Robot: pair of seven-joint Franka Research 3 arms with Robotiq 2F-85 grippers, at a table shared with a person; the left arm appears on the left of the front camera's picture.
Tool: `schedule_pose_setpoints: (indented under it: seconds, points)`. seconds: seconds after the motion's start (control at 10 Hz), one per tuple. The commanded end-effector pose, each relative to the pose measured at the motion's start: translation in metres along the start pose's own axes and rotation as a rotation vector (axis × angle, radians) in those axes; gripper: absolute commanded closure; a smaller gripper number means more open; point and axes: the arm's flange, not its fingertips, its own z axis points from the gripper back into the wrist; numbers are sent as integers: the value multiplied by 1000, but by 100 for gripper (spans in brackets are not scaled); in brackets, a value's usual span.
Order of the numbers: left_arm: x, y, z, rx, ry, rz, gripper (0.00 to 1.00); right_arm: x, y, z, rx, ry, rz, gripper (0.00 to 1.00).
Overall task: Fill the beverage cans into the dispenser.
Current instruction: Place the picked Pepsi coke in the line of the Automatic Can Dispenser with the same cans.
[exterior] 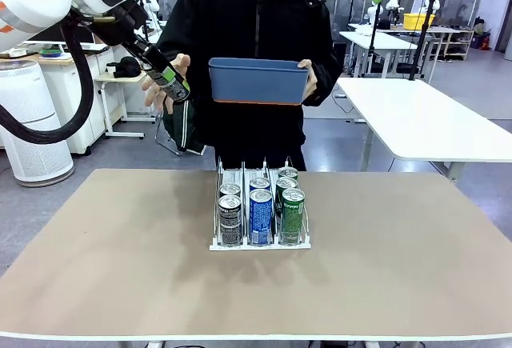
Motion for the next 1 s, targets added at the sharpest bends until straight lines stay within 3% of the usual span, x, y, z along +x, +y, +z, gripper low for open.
schedule_pose_setpoints:
  seconds: [0.0, 0.9]
  points:
    - [0, 2, 2, 4, -3, -5, 100, 0, -1, -1, 4, -9, -7, 1]
    - [0, 2, 2, 4, -3, -5, 100, 0, -1, -1, 4, -9, -7, 1]
